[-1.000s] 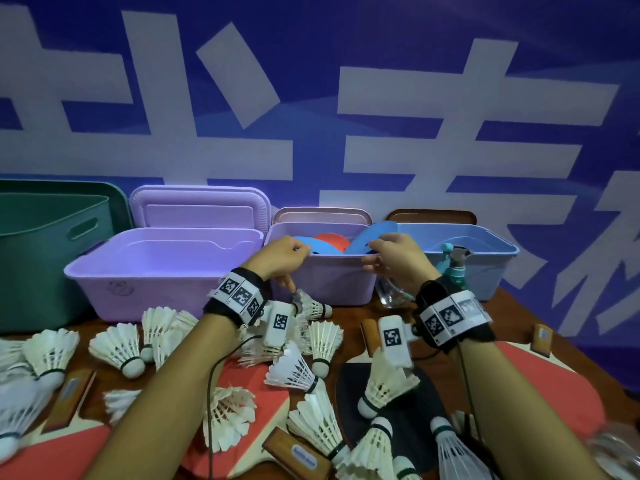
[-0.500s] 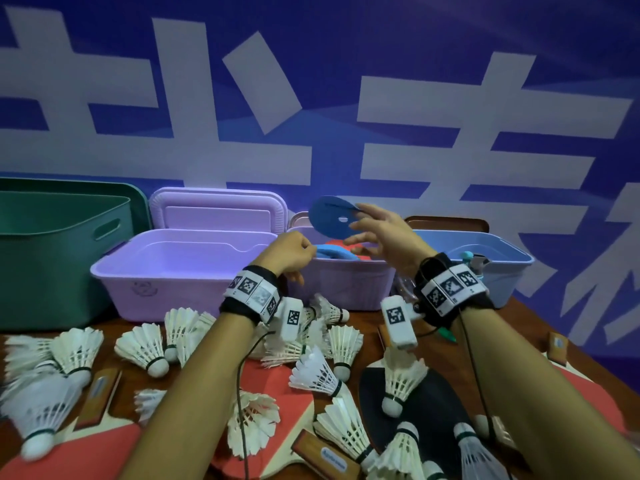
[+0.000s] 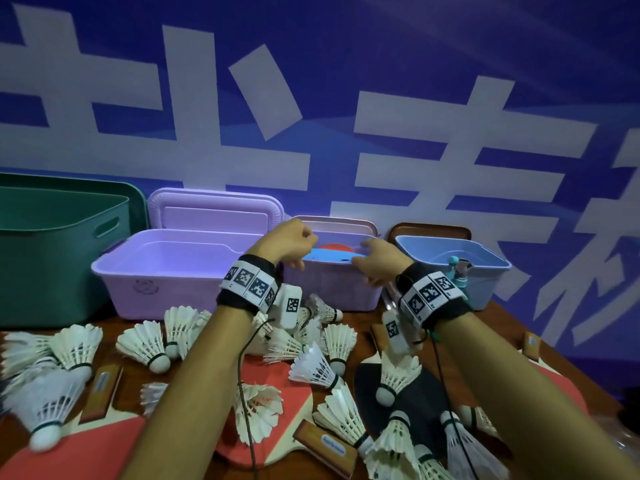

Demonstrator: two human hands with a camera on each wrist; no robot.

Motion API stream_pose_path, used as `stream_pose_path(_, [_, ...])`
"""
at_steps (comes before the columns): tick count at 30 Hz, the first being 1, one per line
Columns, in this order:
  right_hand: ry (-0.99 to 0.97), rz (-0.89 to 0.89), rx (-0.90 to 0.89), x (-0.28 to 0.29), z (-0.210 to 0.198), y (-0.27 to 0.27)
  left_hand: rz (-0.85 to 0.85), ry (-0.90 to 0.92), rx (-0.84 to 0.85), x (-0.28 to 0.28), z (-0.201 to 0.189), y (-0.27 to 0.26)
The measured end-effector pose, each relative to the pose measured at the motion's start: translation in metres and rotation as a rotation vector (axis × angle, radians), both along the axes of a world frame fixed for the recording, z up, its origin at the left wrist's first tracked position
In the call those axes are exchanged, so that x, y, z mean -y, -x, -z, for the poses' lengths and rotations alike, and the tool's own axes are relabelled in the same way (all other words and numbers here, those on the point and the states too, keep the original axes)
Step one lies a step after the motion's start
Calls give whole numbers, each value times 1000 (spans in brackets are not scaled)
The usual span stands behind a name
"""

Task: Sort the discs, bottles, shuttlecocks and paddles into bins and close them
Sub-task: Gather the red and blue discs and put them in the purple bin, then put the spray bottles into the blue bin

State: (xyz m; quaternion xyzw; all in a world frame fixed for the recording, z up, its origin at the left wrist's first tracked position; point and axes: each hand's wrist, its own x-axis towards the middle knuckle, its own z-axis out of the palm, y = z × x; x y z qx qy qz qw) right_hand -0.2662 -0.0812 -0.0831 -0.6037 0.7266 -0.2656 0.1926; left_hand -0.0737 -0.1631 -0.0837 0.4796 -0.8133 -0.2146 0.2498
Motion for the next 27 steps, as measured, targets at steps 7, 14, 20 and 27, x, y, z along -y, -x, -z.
stream_pose_path(7, [72,23,-255,-72,-34,45,86,169,-1,-36,-36,7])
stream_pose_path(14, [92,143,-414,-164,-65,109,284,295,72,-100,-65,66])
stream_pose_path(20, [38,263,-443,-219,-57,147,416,420,253,-136,-80,154])
stream_pose_path(27, [-136,396,-504,-267,-37,187,363,499,440,-132,-47,235])
